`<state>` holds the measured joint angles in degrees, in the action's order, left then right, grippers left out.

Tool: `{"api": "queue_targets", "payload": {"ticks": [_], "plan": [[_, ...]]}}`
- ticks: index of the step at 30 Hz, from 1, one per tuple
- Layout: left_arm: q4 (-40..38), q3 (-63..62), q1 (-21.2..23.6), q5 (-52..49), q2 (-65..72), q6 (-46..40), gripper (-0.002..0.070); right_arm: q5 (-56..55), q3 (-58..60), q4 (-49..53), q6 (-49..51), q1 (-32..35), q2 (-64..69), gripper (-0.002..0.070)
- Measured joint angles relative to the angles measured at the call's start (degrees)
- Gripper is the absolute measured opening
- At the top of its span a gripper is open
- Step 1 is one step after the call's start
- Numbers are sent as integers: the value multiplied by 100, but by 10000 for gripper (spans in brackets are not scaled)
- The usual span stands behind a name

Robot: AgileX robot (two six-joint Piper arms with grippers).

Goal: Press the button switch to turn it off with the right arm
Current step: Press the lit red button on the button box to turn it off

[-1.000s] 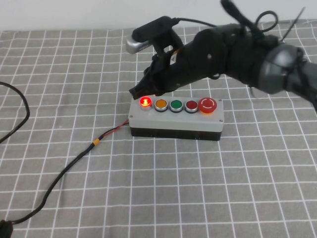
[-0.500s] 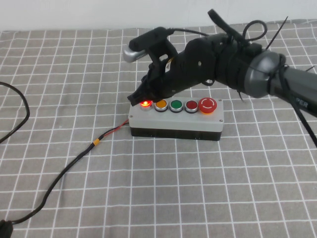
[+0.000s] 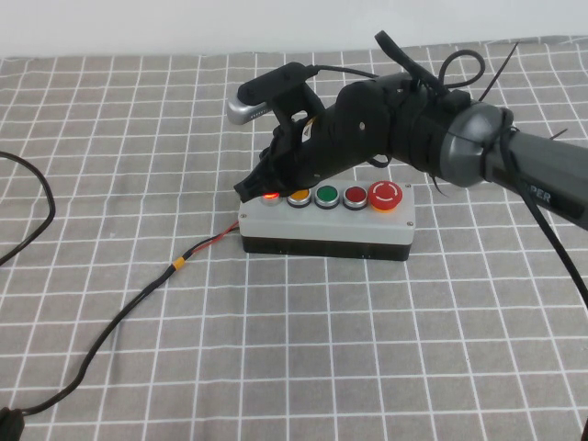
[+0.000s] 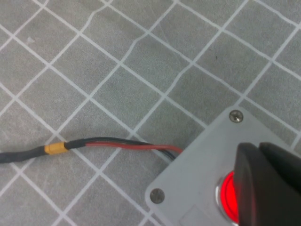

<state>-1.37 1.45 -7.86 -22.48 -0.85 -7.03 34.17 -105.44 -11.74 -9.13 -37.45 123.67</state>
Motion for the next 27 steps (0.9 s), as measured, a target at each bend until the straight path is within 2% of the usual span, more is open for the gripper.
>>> {"api": "queue_targets", "payload": {"ticks": [12, 27], "plan": [[10, 0, 0, 0, 0, 0, -3, 241, 31, 66, 0, 0, -302, -16], [10, 0, 0, 0, 0, 0, -3, 1686, 175, 963, 0, -14, -3370, -16]]}}
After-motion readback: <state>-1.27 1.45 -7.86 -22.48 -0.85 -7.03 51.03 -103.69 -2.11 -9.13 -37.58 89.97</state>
